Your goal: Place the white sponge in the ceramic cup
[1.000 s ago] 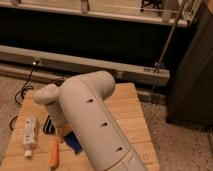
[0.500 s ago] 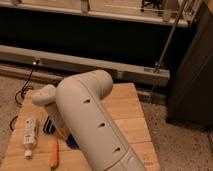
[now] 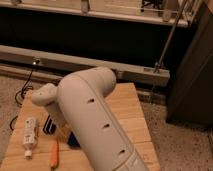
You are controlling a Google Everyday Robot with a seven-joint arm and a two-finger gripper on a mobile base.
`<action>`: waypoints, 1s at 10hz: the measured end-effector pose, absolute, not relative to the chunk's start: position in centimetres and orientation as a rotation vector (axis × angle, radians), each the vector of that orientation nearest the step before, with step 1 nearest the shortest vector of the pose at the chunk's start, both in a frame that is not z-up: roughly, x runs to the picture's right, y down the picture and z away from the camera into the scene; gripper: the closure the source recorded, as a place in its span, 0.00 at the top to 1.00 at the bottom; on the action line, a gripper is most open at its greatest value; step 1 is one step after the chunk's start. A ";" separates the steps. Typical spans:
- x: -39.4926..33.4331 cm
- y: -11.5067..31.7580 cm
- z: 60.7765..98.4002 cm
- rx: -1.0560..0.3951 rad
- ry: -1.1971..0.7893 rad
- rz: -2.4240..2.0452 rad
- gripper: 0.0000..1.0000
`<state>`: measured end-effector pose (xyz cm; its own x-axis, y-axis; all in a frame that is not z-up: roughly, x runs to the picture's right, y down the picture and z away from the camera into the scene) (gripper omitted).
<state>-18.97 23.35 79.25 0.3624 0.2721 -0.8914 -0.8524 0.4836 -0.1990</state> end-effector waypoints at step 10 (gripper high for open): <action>-15.8 12.0 70.3 -0.657 0.265 1.250 0.00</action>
<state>-15.81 12.04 70.34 0.3145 0.7892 -0.5275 -0.9353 0.1629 -0.3140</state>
